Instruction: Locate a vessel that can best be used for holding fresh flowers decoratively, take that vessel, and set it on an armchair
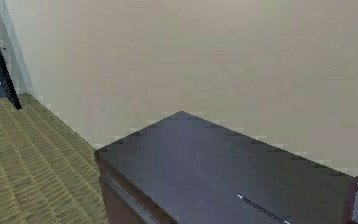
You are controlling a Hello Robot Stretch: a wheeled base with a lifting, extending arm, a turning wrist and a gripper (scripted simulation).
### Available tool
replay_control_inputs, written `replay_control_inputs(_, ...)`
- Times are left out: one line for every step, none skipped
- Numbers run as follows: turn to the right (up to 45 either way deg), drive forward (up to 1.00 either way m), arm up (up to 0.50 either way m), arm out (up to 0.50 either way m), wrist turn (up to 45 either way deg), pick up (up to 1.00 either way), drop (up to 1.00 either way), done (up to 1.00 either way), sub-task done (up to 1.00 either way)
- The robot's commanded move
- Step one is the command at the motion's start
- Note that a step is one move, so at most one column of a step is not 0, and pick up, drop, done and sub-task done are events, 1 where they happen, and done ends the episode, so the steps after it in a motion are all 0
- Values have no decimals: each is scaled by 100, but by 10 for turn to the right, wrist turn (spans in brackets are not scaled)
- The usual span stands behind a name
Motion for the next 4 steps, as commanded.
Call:
replay_control_inputs(0,0,0,40,0,0,0,0,0)
replay_control_inputs(0,0,0,0,450,0,0,0,0)
replay_control_inputs(0,0,0,0,450,0,0,0,0)
replay_control_inputs(0,0,0,0,450,0,0,0,0)
